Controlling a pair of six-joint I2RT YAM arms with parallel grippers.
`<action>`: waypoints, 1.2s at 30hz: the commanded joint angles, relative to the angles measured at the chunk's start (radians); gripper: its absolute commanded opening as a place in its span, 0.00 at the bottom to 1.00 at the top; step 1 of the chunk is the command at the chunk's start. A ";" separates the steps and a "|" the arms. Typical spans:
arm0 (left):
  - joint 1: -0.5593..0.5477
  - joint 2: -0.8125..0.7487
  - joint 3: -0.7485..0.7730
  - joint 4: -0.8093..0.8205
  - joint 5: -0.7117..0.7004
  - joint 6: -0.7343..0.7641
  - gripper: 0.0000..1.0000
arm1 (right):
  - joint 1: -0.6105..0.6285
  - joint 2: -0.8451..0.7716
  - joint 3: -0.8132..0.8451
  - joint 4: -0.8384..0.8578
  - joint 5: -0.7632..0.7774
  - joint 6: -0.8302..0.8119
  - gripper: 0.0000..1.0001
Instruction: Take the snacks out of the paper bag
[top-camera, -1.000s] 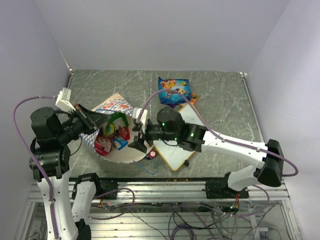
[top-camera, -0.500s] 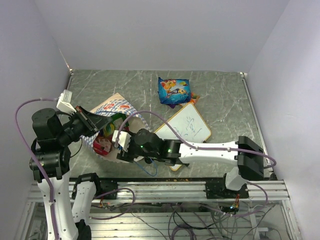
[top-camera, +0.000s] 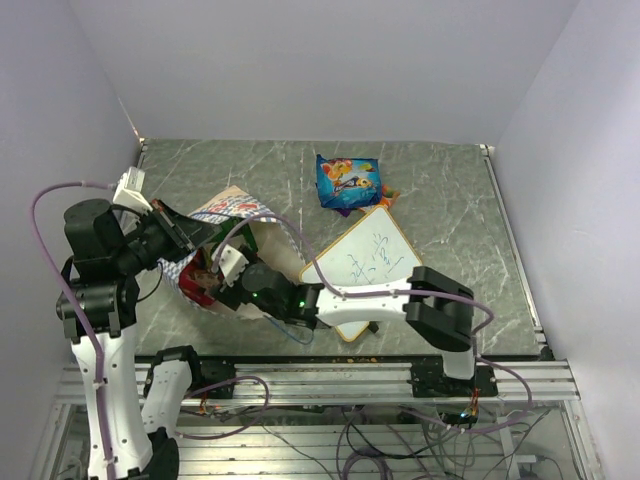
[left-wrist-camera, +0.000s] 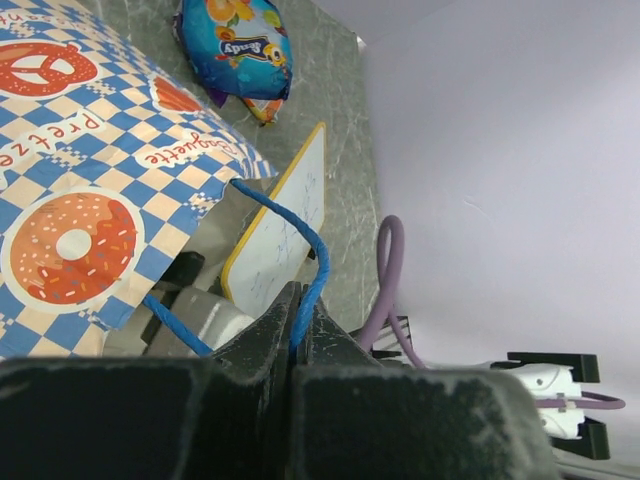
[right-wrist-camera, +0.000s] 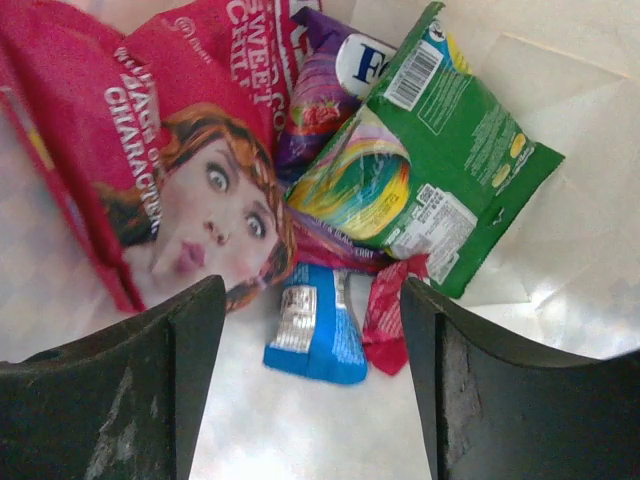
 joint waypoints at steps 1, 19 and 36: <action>-0.007 0.038 0.047 -0.021 -0.035 0.016 0.07 | -0.033 0.087 0.091 0.123 0.061 0.060 0.71; -0.007 0.125 0.078 -0.001 -0.030 0.002 0.07 | -0.140 0.386 0.394 0.116 0.021 0.166 0.92; -0.008 0.133 0.104 -0.049 -0.024 0.024 0.07 | -0.172 0.552 0.603 -0.002 0.056 0.156 0.74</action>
